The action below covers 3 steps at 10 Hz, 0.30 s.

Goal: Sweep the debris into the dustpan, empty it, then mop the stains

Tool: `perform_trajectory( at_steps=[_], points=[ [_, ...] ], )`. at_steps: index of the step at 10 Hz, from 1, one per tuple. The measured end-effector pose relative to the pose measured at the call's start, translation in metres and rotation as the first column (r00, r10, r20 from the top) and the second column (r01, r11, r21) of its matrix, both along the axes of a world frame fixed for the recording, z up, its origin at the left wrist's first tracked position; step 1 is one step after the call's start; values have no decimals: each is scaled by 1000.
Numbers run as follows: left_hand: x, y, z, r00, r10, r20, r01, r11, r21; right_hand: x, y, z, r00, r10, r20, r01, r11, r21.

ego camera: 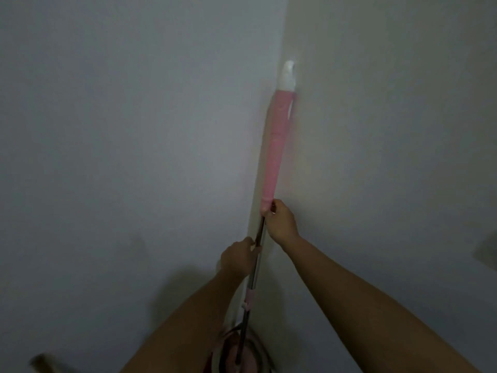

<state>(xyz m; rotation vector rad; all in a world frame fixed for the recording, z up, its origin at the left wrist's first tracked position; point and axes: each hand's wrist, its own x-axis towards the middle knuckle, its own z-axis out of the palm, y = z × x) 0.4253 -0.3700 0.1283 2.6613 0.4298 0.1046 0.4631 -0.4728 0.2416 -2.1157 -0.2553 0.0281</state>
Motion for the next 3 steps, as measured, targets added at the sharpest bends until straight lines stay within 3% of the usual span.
perform_trajectory(
  at_steps=[1,2,3],
  points=[
    [9,-1,9,1000,6,4,-6,998,-61,9,-1,2,999,23,-47,-26,998,-61],
    [11,4,13,1000,9,-9,-11,966,-257,7,-6,-5,990,76,-121,-94,983,-158],
    [3,10,15,999,-31,-29,17,919,-394,-3,-12,-12,973,79,-217,-109,985,-133]
  ],
)
